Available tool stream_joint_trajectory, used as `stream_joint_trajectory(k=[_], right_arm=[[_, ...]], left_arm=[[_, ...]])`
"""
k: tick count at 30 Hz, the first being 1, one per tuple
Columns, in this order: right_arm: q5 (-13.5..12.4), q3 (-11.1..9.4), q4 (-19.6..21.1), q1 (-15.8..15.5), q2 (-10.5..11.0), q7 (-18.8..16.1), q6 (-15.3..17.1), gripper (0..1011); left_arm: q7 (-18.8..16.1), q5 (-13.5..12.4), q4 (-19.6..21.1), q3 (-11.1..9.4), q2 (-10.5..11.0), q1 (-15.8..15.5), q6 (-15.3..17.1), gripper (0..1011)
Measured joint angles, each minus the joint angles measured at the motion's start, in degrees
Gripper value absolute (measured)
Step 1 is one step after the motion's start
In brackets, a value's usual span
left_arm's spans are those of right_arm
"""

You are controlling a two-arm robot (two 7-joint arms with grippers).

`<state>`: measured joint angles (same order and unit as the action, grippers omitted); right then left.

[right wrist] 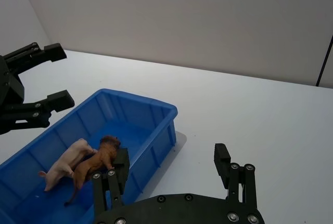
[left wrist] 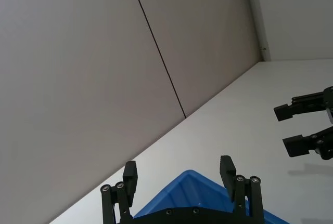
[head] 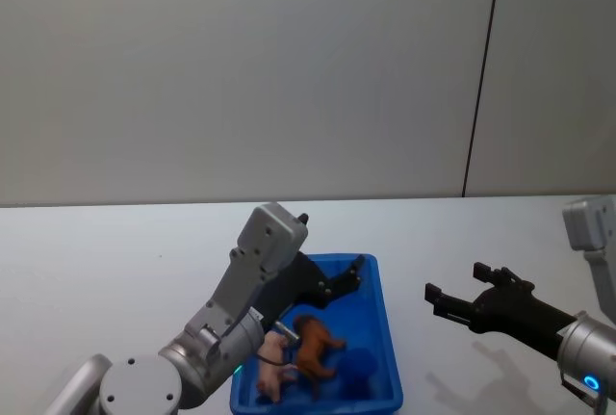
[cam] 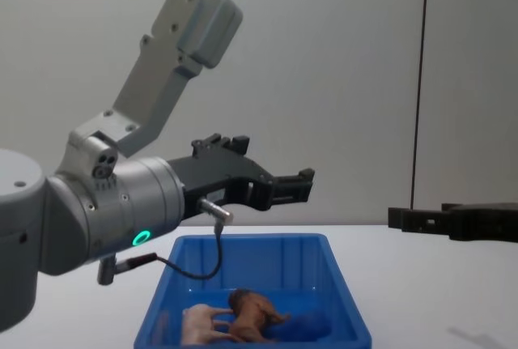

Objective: Pick up the two dolls from the table and place them into the box.

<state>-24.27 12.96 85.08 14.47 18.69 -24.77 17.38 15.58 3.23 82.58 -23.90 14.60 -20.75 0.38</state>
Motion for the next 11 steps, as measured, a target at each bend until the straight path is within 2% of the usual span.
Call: stream_joint_trajectory(k=[11], right_arm=[[0.0,0.0,0.0,0.0,0.0,0.0,0.0,1001]], left_arm=[[0.43,-0.42,0.73,0.07,0.01,-0.14,-1.22,1002]])
